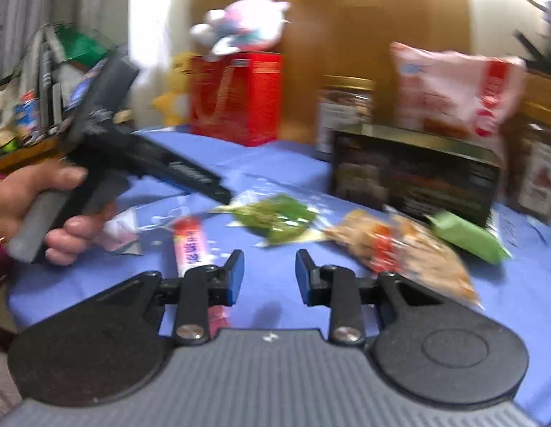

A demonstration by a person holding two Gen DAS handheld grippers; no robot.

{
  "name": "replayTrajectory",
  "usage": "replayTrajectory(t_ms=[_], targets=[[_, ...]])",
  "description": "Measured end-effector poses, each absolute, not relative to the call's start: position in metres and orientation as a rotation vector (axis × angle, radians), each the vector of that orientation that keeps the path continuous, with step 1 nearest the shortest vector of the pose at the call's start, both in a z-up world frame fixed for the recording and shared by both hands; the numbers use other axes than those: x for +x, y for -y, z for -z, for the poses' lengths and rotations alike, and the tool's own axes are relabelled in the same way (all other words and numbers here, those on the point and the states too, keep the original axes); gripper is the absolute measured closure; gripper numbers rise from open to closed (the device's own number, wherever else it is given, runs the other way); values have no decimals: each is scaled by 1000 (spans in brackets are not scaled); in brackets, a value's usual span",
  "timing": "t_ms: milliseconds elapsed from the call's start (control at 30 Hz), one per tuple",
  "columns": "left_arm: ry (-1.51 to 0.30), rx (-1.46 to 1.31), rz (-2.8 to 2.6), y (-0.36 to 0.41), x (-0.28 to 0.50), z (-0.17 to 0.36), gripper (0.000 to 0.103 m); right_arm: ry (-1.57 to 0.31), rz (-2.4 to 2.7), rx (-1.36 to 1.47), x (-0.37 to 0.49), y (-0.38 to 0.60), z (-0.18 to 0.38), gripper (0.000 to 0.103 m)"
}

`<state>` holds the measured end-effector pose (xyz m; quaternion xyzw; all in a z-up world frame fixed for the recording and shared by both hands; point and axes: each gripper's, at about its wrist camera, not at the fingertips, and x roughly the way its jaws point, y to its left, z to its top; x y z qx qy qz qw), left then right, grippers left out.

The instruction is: Organize snacks

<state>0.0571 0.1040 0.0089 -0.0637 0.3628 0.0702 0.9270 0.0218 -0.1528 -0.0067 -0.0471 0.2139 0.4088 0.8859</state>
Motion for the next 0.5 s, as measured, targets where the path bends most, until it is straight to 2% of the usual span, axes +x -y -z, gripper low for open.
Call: replayTrajectory(t_ms=[300, 500], targets=[[-748, -154, -113, -109, 45, -10, 36, -495, -898, 12, 7, 174, 3, 59], [-695, -223, 131, -113, 22, -22, 36, -555, -932, -53, -9, 161, 13, 59]])
